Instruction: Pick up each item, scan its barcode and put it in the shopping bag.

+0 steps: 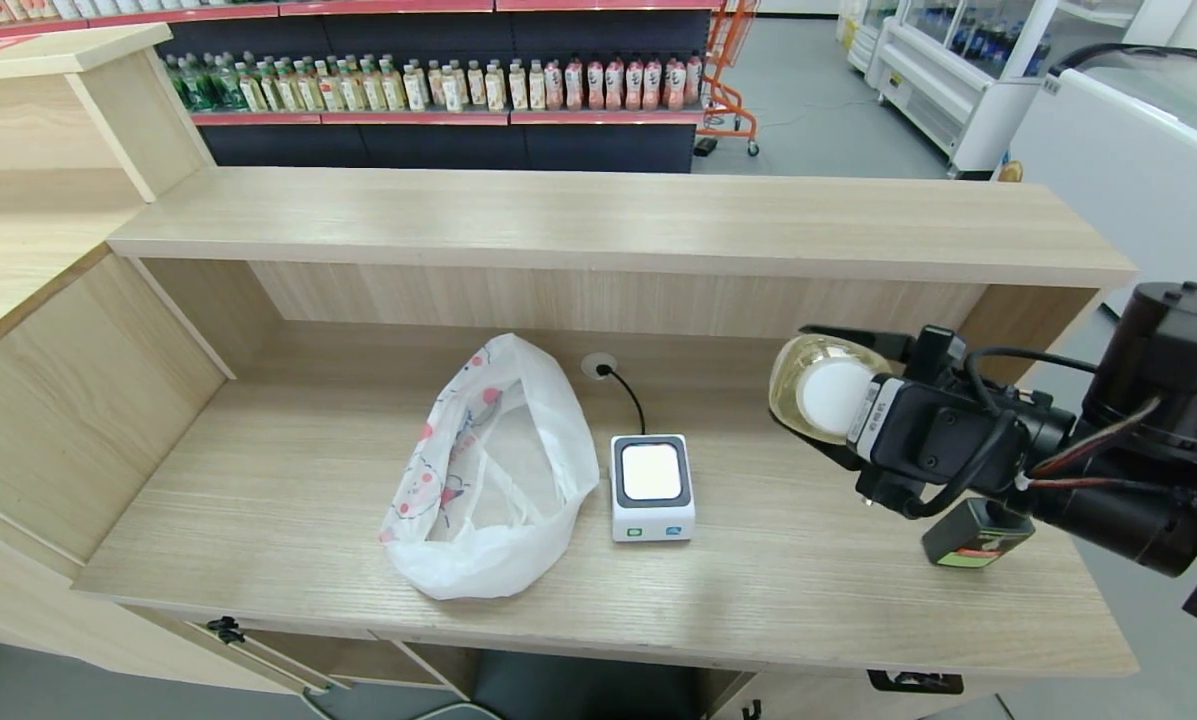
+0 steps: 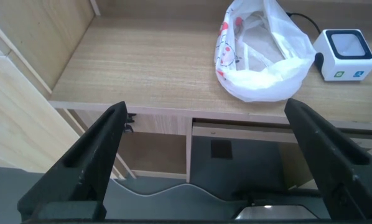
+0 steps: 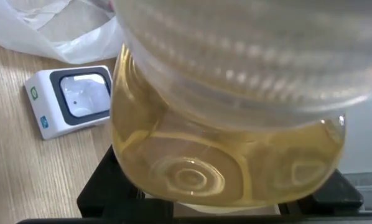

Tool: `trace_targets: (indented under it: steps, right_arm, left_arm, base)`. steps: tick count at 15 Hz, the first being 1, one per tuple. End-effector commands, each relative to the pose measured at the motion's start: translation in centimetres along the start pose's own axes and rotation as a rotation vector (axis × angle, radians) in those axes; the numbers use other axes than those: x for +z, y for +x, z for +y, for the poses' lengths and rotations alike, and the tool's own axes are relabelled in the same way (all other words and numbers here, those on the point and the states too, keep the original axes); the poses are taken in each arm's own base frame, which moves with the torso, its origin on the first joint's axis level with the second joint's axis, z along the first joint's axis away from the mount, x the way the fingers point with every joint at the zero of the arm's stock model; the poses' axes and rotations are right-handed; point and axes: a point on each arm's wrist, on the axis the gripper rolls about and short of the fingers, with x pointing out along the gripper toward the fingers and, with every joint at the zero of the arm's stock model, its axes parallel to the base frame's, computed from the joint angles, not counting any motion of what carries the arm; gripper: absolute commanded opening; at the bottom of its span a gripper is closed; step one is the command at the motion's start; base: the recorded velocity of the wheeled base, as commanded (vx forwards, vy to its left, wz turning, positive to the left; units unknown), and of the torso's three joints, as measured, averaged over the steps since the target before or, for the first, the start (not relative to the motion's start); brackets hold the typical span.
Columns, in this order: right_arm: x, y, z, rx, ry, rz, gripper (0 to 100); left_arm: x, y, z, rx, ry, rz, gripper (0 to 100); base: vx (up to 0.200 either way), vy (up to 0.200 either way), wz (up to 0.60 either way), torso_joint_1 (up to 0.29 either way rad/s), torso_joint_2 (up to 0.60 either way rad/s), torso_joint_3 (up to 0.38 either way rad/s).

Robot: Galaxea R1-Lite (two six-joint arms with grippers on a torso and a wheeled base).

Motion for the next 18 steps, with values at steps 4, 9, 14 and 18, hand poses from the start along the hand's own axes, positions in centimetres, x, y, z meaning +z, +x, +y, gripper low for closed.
trace_targets:
  steps: [4, 9, 14, 18]
  right_arm:
    - [-0.8, -0.2, 1.9, 0.060, -0.065, 0.022, 0]
    - [-3.6, 1.7, 3.3, 0.065, -0.132, 0.058, 0]
    - [-6.7, 1.7, 4.4, 0.088, -0.182, 0.070, 0]
    - [-7.8, 1.8, 4.8, 0.111, -0.189, 0.067, 0]
  left_arm:
    - [0.0, 0.0, 0.0, 0.001, -0.002, 0.001, 100]
    - [0.0, 0.0, 0.0, 0.001, 0.004, -0.001, 100]
    - [0.0, 0.0, 0.0, 0.001, 0.001, -0.001, 100]
    - [0.0, 0.0, 0.0, 0.001, 0.001, -0.001, 100]
  base:
    - [0.000, 0.200, 0.00, 0.006, 0.00, 0.002]
    - [0.000, 0.160, 0.00, 0.000, 0.00, 0.004]
    - [0.000, 0.000, 0.00, 0.000, 0.00, 0.000]
    - [0.000, 0.000, 0.00, 0.000, 0.00, 0.000]
